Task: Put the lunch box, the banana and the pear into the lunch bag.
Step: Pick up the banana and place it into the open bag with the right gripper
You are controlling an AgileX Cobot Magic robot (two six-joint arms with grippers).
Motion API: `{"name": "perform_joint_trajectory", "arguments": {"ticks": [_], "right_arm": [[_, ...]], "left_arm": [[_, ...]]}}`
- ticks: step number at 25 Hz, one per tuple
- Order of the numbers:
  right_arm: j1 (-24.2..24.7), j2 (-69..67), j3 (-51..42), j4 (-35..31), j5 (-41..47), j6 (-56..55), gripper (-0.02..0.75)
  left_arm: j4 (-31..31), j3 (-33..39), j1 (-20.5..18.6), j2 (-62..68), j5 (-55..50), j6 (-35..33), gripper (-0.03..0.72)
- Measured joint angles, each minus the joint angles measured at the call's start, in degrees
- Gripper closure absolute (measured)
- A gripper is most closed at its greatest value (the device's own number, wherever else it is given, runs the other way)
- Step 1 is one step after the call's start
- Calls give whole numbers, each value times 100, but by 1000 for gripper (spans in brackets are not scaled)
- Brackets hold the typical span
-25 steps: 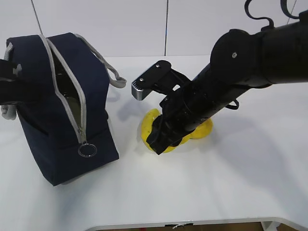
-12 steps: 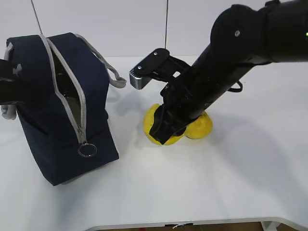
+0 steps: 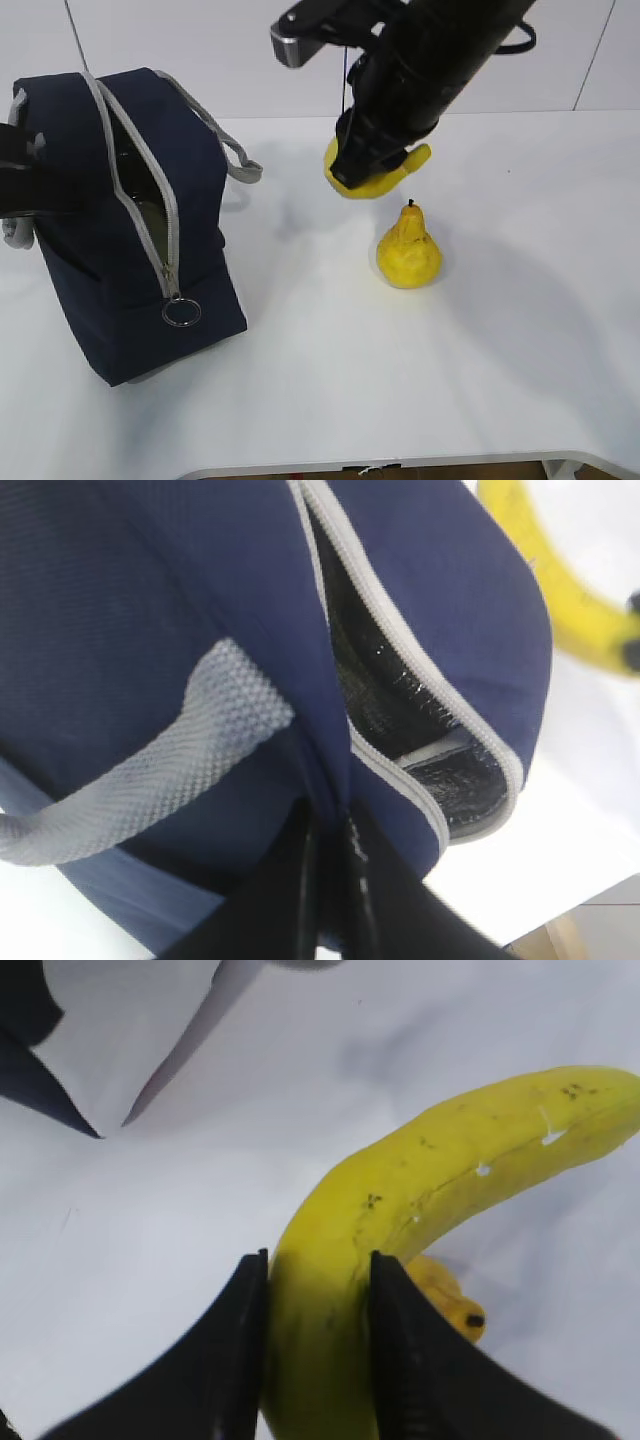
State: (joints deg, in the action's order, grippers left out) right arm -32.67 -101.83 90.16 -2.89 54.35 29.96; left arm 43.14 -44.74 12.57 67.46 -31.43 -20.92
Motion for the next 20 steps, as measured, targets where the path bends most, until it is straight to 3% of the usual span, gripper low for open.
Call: {"name": "perform_joint_trajectory", "arguments": {"ticks": [8, 16, 20], "right_arm": [[0, 0, 1087, -84, 346, -47, 507], [-54, 0, 1486, -1754, 381, 1355, 508], [-231, 0, 1486, -2159, 390, 2283, 508]], "left_arm": [[0, 0, 0, 0, 0, 0, 703], [0, 0, 0, 0, 0, 0, 703], [0, 0, 0, 0, 0, 0, 703]]}}
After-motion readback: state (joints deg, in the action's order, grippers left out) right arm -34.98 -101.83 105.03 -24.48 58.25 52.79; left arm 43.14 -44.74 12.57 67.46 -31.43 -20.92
